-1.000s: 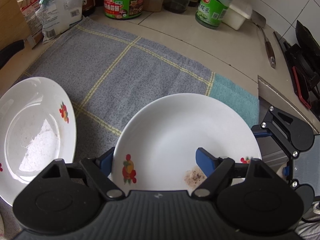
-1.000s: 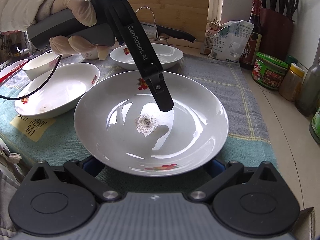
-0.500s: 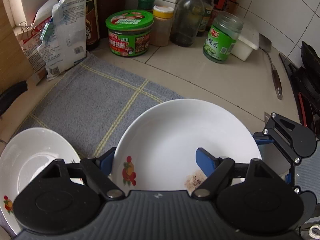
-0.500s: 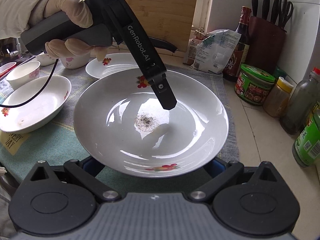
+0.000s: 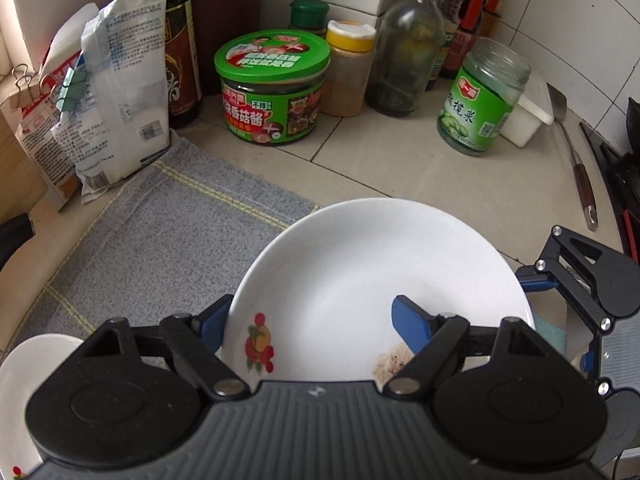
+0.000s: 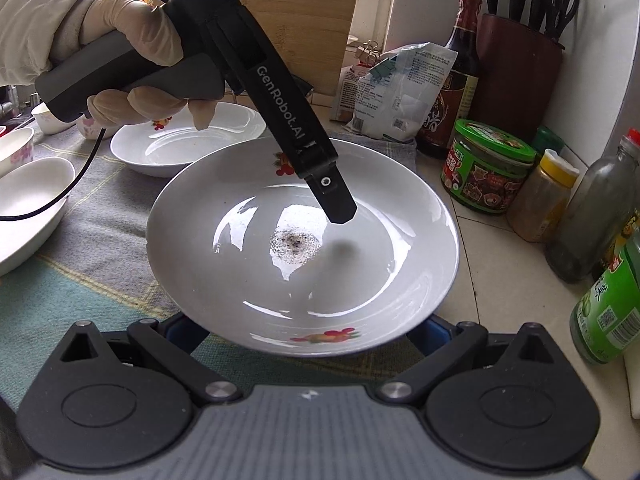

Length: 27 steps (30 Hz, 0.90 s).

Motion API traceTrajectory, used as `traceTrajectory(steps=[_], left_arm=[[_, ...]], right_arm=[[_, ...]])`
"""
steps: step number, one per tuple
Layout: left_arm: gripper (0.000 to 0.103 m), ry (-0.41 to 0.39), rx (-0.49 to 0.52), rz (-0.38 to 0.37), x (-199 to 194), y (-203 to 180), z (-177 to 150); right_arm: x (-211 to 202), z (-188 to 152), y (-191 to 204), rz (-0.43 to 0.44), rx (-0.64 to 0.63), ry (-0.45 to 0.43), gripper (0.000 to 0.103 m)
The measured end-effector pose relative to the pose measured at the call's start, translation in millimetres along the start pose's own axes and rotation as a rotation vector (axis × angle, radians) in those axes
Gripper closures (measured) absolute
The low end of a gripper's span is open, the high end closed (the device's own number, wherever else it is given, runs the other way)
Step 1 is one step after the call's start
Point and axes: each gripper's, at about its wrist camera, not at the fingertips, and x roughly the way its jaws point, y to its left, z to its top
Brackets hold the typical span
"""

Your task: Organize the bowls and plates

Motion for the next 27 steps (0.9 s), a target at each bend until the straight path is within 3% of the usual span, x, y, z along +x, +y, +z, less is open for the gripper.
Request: traceTrajectory(steps=[15, 19, 23, 27], left_arm=[[0.02, 0.02, -0.023, -0.01, 18.6, 6.3, -0.6], [0.006, -0.002, -0.036, -0.039, 16.9, 7.0, -1.0], [0.006, -0.033, -0.019, 0.045, 10.6, 2.5, -2.3], [0.006, -0.116, -0.013, 0.093, -17.6, -0.6, -10.1]], right_arm=[[15.7, -6.1, -6.0, 0.016, 0.039, 0.033, 0.0], [16.6, -5.7, -4.9, 0.014, 0.038, 0.032, 0.0], [13.3, -8.8, -0.9, -0.004, 0.042, 0.027, 0.0], [1.1, -14.6, 1.3, -0.056, 0.085, 0.032, 0.0]])
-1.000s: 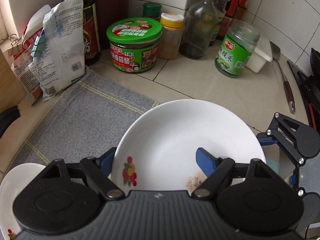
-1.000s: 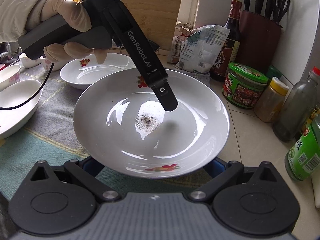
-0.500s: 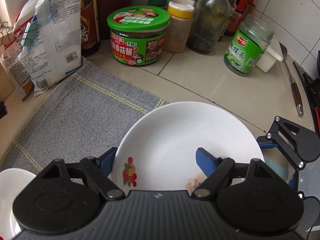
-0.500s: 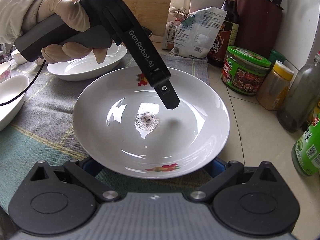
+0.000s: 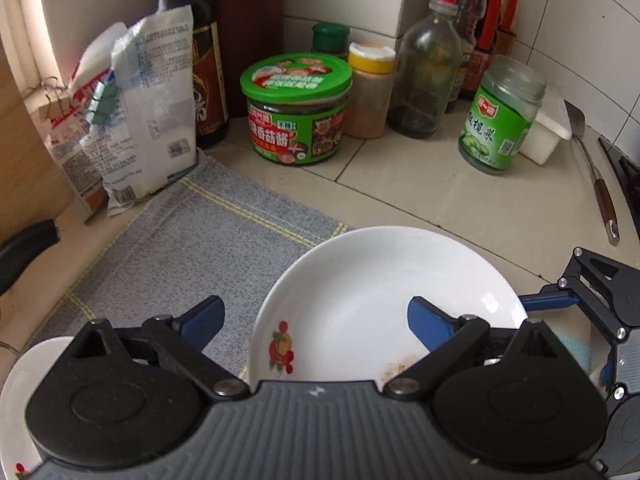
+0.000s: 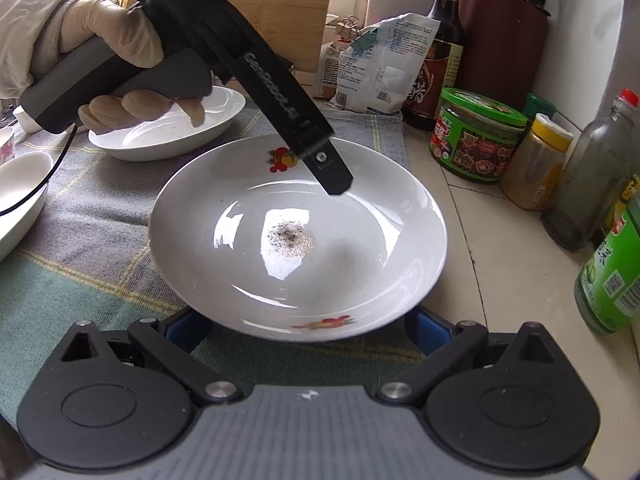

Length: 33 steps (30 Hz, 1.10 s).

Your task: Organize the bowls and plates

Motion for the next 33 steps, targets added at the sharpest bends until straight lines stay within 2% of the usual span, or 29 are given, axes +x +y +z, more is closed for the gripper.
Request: traceTrajectory(steps=[3, 9, 10, 14, 17, 25, 29, 33], left_arm=[[0.005, -0.072, -0.001, 0.062, -28.8, -4.6, -5.3], [0.001, -0.23, -0.037, 0.208, -101.7, -21.2, -23.5], [0.001, -0.254, -0.053, 0.223, -112.8, -23.4, -27.4], [0.001, -0.311, -0.166, 0.264, -147.6, -29.0, -49.0], [0.001, -0.331, -0.241, 0.332, -162.4, -33.9, -71.0], [0.001, -0.307, -0.37, 0.537, -186.7, -42.6, -130.6], [0.001, -0.282, -0.425, 0.562, -195.8, -43.9, -150.8], [0.001, -0.256, -0.438, 0.566, -202.9, -44.4, -165.3]], right_arm=[[-16.5, -7.2, 1.3, -0.052, 0.064, -0.007, 0.0], [-50.4, -9.9, 9.7, -0.257, 0.164, -0.07, 0.0], [-54.5, -8.5, 10.3, -0.269, 0.177, -0.078, 0.0], [-72.6, -0.7, 13.3, -0.255, 0.192, -0.12, 0.0], [-76.6, 4.6, 18.9, -0.229, 0.188, -0.142, 0.0], [-70.5, 13.5, 38.7, -0.131, 0.15, -0.169, 0.0], [-70.1, 15.3, 55.4, -0.093, 0.092, -0.177, 0.0], [-69.6, 18.8, 72.1, -0.071, 0.054, -0.174, 0.0]])
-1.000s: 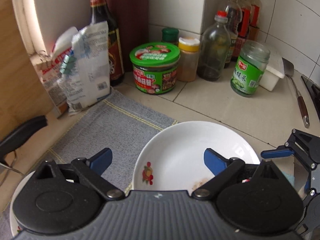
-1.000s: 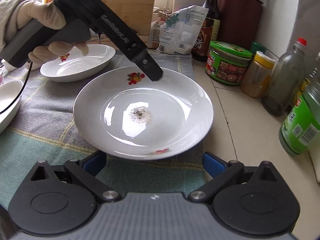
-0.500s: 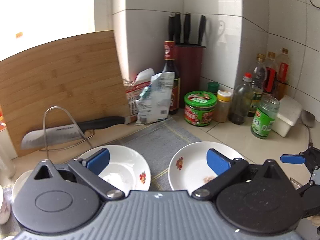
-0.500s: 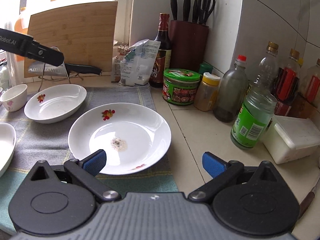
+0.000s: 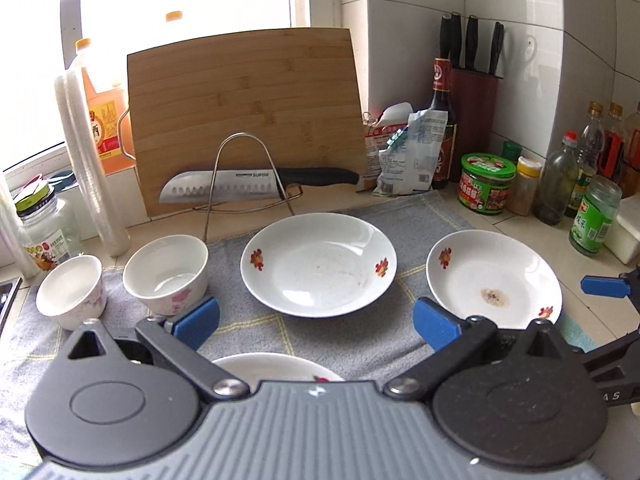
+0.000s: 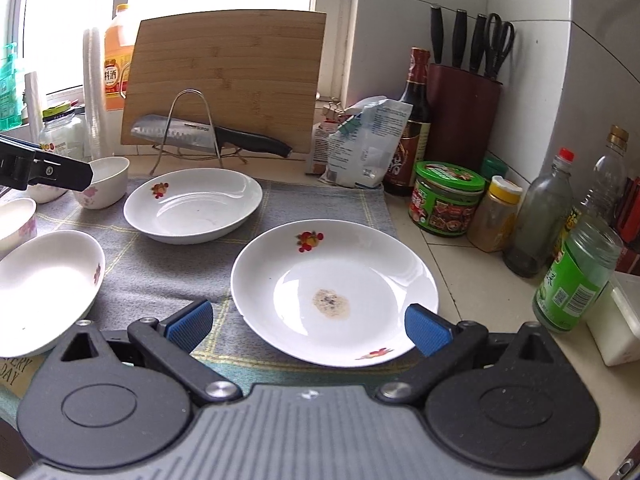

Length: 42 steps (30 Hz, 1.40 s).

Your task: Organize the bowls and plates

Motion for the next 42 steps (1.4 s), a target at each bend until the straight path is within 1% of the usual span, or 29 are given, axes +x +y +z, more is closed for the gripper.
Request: traceTrajectory(steps=[3, 9, 15, 19, 22, 24, 27, 28, 31, 33, 37, 39, 42], left_arm=[[0.001, 0.019, 0.021, 0.021, -3.6, 7.5, -8.0], [0.001, 0.044, 0.02, 0.014, -13.1, 30.7, -26.8], [0.001, 0.047, 0.054, -0.007, -11.3, 43.2, -31.5], [0.001, 0.038, 0.055, -0.018, -3.8, 41.5, -25.9], [0.001, 0.043, 0.07, -0.011, 6.1, 33.6, -19.5], [0.001, 0.057, 0.07, 0.004, 16.8, 27.8, -13.4], [0.001, 0.078, 0.05, 0.016, 35.8, 20.6, -5.5], [0.001, 0.084, 0.052, 0.017, 41.9, 17.1, -3.2], [0.001, 0.112, 0.044, 0.053, 60.5, 6.4, 4.0], [0.001, 0.136, 0.032, 0.063, 72.1, 1.5, 7.0], [0.001, 0.174, 0.031, 0.108, 89.7, -7.8, 10.4], [0.001, 0.197, 0.039, 0.116, 96.4, -12.0, 11.7], [0.001, 0.232, 0.05, 0.104, 105.6, -14.9, 13.1]], right_arm=[[-1.6, 2.7, 11.7, 0.013, -0.015, -0.005, 0.0], [-2.1, 8.1, 40.6, 0.039, -0.047, 0.005, 0.0], [2.2, 16.5, 60.8, 0.039, -0.067, 0.035, 0.0], [7.1, 30.8, 58.8, 0.047, -0.082, 0.046, 0.0], [16.6, 46.8, 51.2, 0.058, -0.081, 0.05, 0.0], [27.8, 59.5, 46.6, 0.062, -0.086, 0.05, 0.0], [51.7, 77.0, 41.0, 0.037, -0.089, 0.07, 0.0], [62.4, 84.0, 36.5, 0.055, -0.094, 0.082, 0.0], [90.1, 99.8, 23.2, 0.135, -0.093, 0.108, 0.0], [106.3, 109.7, 15.3, 0.2, -0.106, 0.121, 0.0], [135.7, 125.7, 7.3, 0.266, -0.161, 0.13, 0.0], [147.1, 132.5, 4.8, 0.301, -0.183, 0.143, 0.0], [161.3, 143.3, 2.5, 0.359, -0.198, 0.153, 0.0]])
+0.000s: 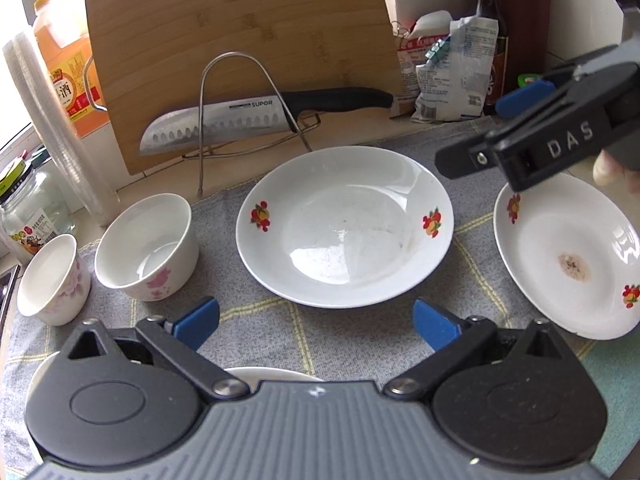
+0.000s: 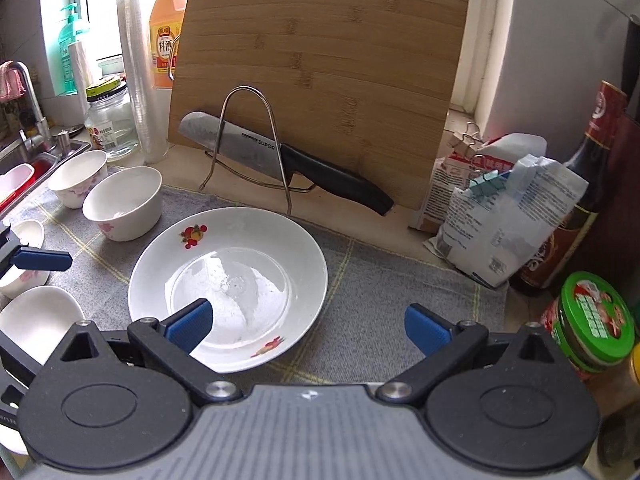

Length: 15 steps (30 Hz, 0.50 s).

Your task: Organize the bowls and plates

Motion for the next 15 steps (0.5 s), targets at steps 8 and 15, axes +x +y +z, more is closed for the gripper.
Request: traceTrajectory(steps=[8, 15], left_arm=[[0.002, 0.088, -0.01, -0.048, 26.0, 7.0, 7.1], [0.002, 0.141, 0.014, -0.059, 46.9, 8.6, 13.3]], right_arm=[[35.5, 22.9, -12.6, 0.16, 0.021, 0.075, 0.0], [70.2, 32.7, -14.7, 0.231, 0.0, 0.152, 0.0]])
